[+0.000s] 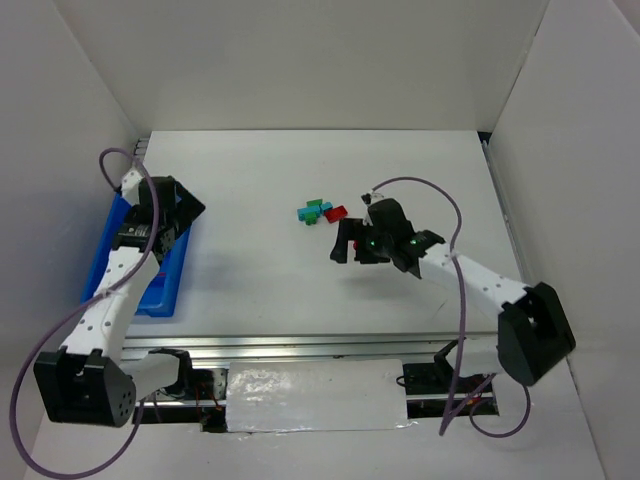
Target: Sort the legos into containers by color
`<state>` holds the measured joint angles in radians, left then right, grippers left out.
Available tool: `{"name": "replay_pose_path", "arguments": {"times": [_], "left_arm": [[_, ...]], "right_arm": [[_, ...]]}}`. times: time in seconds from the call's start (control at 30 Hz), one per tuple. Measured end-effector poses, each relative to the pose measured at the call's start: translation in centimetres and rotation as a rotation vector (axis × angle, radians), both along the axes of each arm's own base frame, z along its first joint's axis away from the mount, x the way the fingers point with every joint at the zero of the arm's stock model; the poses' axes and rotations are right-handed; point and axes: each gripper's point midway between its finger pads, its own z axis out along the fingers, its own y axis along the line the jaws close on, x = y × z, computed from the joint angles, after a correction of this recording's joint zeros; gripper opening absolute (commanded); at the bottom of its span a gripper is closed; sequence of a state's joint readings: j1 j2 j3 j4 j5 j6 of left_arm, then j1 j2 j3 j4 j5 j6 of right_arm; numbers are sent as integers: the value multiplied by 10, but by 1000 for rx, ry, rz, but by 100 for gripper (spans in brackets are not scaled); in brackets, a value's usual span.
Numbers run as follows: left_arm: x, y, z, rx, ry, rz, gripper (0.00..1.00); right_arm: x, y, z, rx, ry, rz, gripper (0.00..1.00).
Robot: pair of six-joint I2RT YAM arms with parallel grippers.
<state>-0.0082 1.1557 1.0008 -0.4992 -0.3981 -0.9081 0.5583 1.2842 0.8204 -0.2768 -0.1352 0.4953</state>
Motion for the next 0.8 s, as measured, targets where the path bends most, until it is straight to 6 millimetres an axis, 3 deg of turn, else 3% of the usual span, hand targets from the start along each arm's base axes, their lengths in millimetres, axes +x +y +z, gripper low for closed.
{"name": "replay_pose_path", "arguments": {"times": [0.1,0.2,0.4,0.57,0.8], "left_arm": [[3,-42,30,10,-78,-221,99],[3,-70,44,14,-100,-409,100],[-17,-109,35,14,-81,-734,99],[-40,-127,18,-6,-65,-893,99],[-49,-144,14,-52,-71,-1015,99]], "right_arm": [[35,-4,-7,-95,-11,-63,100],[60,-19,-18,-205,-18,-108,100],[85,-43,-45,-413,-27,-13,100],[100,-53,-59,-511,-36,96,100],[113,-66,-78,-556,7,190,99]]}}
